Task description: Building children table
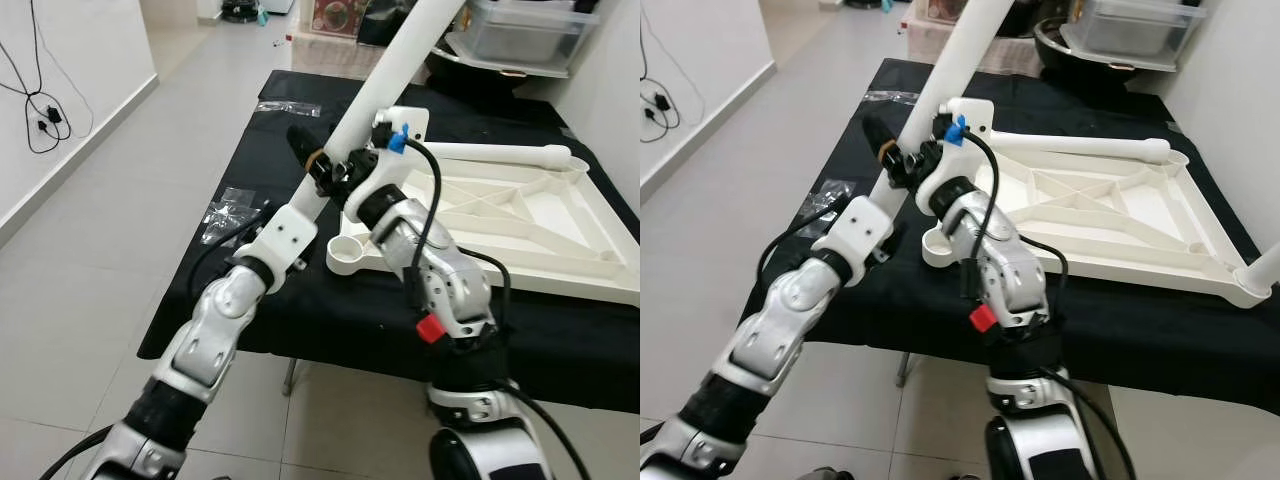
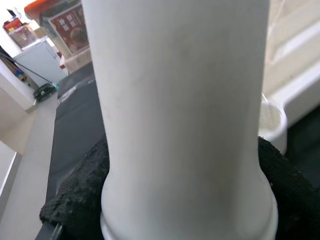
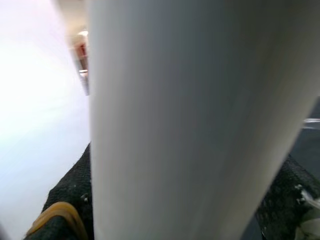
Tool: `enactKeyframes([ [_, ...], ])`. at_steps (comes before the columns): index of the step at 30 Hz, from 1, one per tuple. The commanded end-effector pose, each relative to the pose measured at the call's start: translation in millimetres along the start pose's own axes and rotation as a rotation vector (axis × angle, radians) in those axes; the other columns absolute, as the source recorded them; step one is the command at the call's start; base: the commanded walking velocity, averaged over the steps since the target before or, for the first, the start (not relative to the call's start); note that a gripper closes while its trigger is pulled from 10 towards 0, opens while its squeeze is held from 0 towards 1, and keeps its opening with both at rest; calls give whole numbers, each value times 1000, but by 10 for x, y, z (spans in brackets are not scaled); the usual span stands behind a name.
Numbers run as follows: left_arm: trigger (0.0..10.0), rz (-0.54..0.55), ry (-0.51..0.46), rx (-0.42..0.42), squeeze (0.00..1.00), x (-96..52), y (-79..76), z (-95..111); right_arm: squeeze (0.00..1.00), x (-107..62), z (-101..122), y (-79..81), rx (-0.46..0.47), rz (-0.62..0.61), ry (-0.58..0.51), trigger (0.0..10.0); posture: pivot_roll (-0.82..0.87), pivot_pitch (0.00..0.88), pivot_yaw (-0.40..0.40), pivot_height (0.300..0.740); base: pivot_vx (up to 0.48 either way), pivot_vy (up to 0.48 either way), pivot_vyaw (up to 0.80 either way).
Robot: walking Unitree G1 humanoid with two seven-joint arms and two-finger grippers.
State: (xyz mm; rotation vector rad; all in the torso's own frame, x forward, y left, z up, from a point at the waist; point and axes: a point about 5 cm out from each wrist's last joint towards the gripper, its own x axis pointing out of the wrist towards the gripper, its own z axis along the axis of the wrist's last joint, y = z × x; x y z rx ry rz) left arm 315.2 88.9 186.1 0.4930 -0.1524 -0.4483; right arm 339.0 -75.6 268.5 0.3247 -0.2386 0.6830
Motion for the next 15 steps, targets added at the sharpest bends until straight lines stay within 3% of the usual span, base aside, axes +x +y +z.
enactKeyframes([
  [1, 10000, -98, -43, -20, 0, -95, -116, 80, 0, -76, -70, -36, 64, 117, 50, 10000, 93, 70, -84, 740, 0, 0, 0],
  [2, 10000, -136, -40, -44, 0, -155, -142, 71, 0, -112, -91, -15, 77, 202, 75, 10000, 92, 74, -76, 740, 0, 0, 0],
  [8, 10000, -260, -34, -128, 0, -326, -212, 59, 0, -222, -158, 24, 100, 411, 145, 10000, 102, 79, -77, 740, 0, 0, 0],
  [9, 10000, -326, -31, -244, 0, -411, -237, 71, 0, -303, -174, 50, 137, 534, 170, 10000, 106, 86, -78, 740, 0, 0, 0],
  [14, 10000, -396, -29, -365, 0, -505, -270, 89, 0, -377, -178, 83, 143, 656, 192, 10000, 109, 85, -73, 740, 0, 0, 0],
  [15, 10000, -496, -45, -472, 0, -615, -345, 132, 0, -421, -175, 97, 148, 718, 208, 10000, 111, 86, -74, 740, 0, 0, 0],
])
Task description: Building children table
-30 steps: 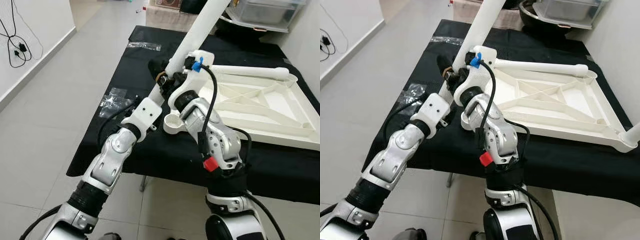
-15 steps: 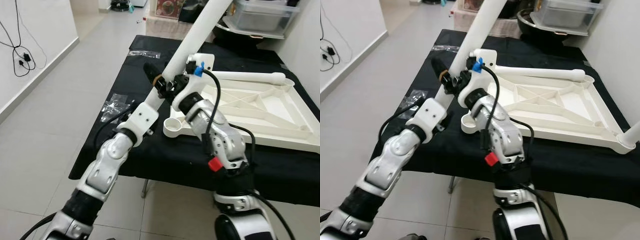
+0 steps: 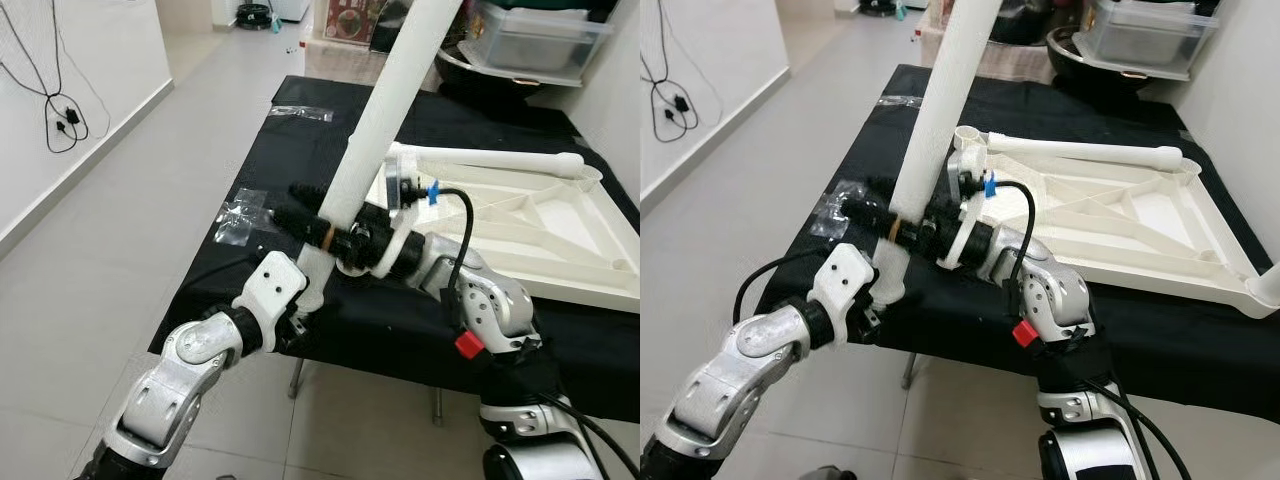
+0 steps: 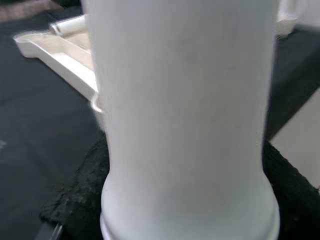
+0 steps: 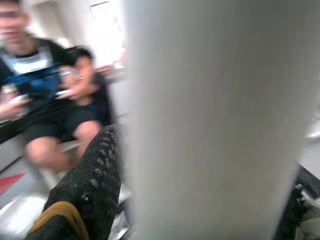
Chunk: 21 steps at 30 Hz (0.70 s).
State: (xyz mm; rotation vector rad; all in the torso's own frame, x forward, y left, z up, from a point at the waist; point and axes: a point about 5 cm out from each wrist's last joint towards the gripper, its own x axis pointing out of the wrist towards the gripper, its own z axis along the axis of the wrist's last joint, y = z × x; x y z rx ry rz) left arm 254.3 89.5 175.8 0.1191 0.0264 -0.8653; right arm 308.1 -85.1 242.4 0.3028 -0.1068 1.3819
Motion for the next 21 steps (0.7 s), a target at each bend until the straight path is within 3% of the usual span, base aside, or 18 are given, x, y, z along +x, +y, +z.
enactKeyframes([
  [1, 10000, -166, -37, -134, 0, -78, -204, 46, 0, -43, -18, 70, 15, 96, 22, 10000, 111, 86, -74, 740, 0, 0, 0],
  [2, 10000, -166, -37, -134, 0, -78, -204, 46, 0, -43, -18, 70, 15, 96, 22, 10000, 111, 86, -74, 740, 0, 0, 0],
  [4, 10000, -274, -41, -209, 0, -155, -357, 35, 0, -63, -27, 89, 21, 133, 43, 10000, 115, 86, -73, 740, 0, 0, 0],
  [11, 10000, -358, 7, -242, 0, -256, -516, -40, 0, -90, -18, 88, 49, 173, 66, 10000, 116, 95, -71, 740, 0, 0, 0],
  [21, 10000, -372, 54, -257, 0, -354, -479, -44, 0, -145, -79, 157, 133, 271, 116, 10000, 108, 107, -73, 740, 0, 0, 0],
])
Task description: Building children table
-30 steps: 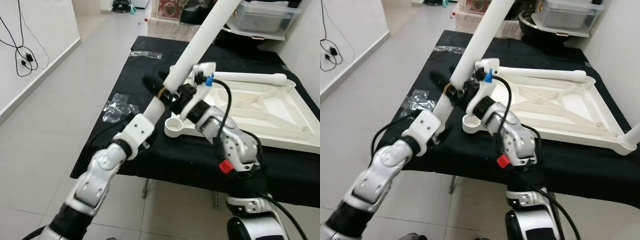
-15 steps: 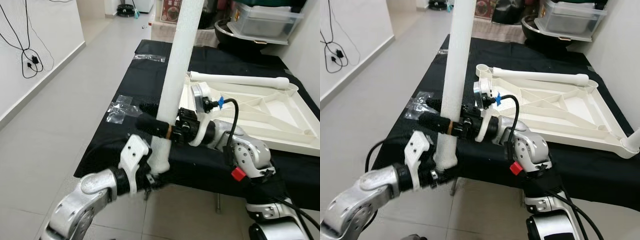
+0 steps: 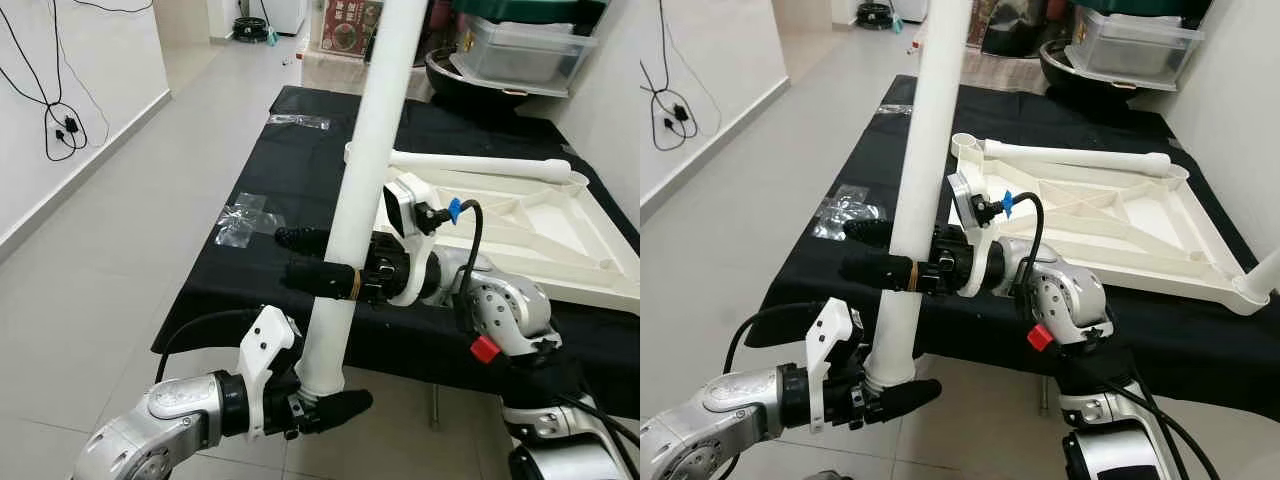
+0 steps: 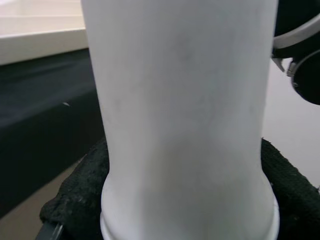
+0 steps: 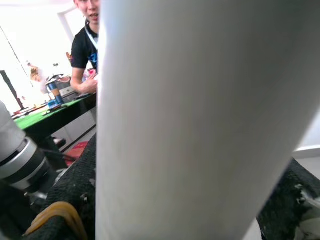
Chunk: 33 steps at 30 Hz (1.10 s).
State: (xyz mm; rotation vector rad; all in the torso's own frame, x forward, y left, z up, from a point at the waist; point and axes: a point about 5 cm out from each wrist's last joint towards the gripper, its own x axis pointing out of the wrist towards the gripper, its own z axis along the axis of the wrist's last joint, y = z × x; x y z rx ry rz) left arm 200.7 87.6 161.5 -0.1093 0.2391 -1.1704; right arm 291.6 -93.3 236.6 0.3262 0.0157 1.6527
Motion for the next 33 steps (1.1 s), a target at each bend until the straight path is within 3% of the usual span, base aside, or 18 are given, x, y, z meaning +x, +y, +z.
enactKeyframes([
  [1, 10000, -50, -13, 18, 0, -17, -74, 65, 0, -13, -33, 19, 19, 20, 18, 10000, 108, 107, -73, 740, 0, 0, 0],
  [19, 10000, -23, 37, -17, 0, -106, 5, -25, 0, -17, -46, 74, 63, 63, 38, 10000, 95, 114, -71, 740, 0, 0, 0],
  [33, 10000, -60, 40, -45, 0, -86, -60, -82, 0, -10, -43, 95, 84, 66, 36, 10000, 81, 104, -76, 740, 0, 0, 0],
])
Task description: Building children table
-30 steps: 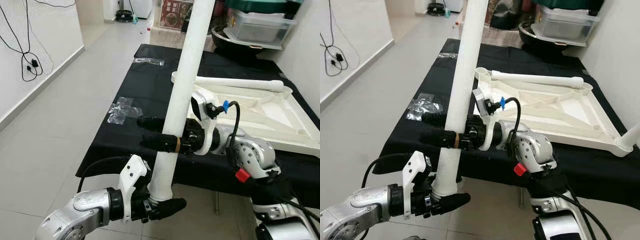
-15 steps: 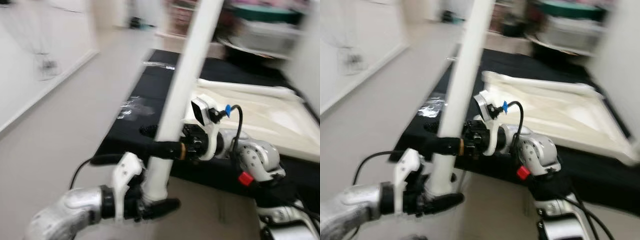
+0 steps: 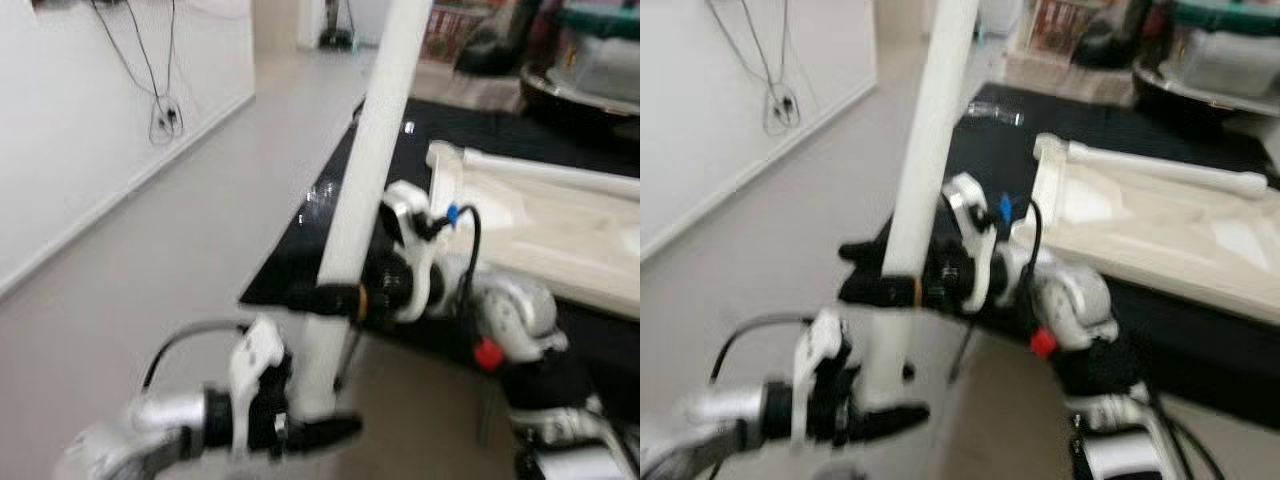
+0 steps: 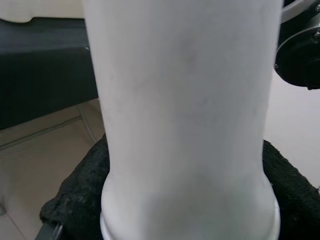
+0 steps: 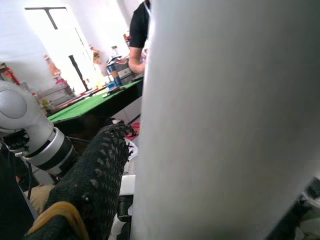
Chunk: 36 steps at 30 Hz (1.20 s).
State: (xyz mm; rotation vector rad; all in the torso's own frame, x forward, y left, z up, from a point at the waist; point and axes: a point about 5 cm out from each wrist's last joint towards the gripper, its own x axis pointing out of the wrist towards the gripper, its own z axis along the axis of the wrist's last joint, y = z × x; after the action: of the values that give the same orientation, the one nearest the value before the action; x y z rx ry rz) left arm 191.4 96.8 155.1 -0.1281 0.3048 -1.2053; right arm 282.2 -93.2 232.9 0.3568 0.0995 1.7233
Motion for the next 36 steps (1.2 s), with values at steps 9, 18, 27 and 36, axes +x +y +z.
enactKeyframes([
  [9, 10000, -38, 18, 19, 0, 28, -22, -25, 0, 12, -11, 20, 19, 6, 0, 10000, 81, 101, -79, 740, 0, 0, 0],
  [18, 10000, -28, 13, 5, 0, 22, 11, -33, 0, 34, -9, 28, 21, 13, -4, 10000, 79, 99, -80, 740, 0, 0, 0],
  [27, 10000, -38, 26, 10, 0, 14, 30, -58, 0, 61, -10, 49, 34, 27, -6, 10000, 80, 95, -80, 740, 0, 0, 0],
  [36, 10000, -50, 34, 17, 0, 51, 47, -75, 0, 90, -37, 38, 33, 10, -2, 10000, 78, 90, -79, 740, 0, 0, 0],
])
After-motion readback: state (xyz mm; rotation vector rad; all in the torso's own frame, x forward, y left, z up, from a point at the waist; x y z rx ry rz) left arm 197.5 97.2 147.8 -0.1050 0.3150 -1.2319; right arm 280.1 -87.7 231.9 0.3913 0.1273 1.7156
